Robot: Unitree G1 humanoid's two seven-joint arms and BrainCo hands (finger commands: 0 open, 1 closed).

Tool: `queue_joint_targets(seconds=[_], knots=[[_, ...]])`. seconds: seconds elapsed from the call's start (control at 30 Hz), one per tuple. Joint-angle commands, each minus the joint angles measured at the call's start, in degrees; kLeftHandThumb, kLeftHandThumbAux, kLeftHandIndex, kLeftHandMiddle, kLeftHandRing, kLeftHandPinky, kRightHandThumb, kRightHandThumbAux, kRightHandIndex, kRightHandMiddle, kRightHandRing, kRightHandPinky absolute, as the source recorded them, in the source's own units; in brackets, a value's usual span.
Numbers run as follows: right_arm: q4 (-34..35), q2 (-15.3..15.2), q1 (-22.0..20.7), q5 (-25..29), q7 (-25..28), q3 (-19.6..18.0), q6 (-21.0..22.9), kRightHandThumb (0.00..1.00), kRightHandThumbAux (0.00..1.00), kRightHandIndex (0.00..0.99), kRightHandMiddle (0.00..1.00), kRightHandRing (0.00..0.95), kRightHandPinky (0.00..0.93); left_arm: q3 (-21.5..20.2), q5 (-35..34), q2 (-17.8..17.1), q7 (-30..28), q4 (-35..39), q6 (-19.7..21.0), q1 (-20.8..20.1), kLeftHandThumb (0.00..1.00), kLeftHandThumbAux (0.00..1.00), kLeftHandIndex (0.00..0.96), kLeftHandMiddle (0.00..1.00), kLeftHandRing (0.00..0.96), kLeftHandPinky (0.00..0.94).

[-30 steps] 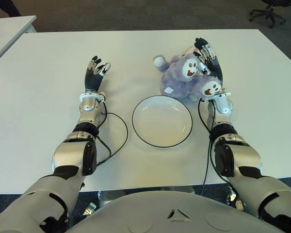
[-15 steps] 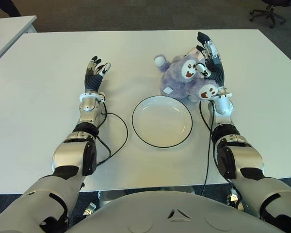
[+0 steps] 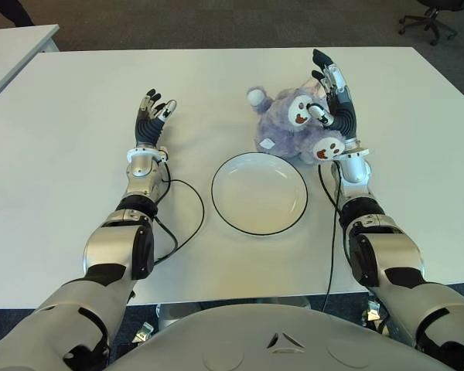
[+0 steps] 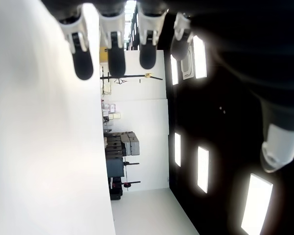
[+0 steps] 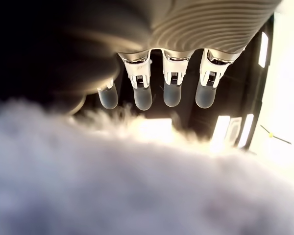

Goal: Put the doll into the plate.

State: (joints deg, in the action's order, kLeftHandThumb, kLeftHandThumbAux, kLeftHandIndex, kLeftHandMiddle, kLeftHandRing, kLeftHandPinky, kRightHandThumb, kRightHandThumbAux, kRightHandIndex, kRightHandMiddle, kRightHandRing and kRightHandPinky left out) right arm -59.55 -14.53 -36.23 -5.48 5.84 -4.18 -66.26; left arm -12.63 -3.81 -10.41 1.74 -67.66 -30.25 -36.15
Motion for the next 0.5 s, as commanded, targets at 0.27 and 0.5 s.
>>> queue_joint_targets(seconds=[0.27, 0.5], knots=[[-3.60, -0.67, 12.01, 1.66, 3.67, 0.60, 0.68, 0.165, 0.291, 0.000, 0.001, 0.000, 0.000, -0.26, -0.13, 1.30, -0.64, -3.91, 3.62, 6.85, 0.038, 0.543, 0.000, 0.116, 0.144, 0.190], [-2.38, -1.02, 12.50, 2.29, 4.72, 0.43, 0.82, 0.152, 0.277, 0.000, 0.000, 0.000, 0.000, -0.13, -0.05, 1.23, -0.97, -3.82, 3.34, 6.96, 0.042, 0.541, 0.000, 0.108, 0.134, 0.171]])
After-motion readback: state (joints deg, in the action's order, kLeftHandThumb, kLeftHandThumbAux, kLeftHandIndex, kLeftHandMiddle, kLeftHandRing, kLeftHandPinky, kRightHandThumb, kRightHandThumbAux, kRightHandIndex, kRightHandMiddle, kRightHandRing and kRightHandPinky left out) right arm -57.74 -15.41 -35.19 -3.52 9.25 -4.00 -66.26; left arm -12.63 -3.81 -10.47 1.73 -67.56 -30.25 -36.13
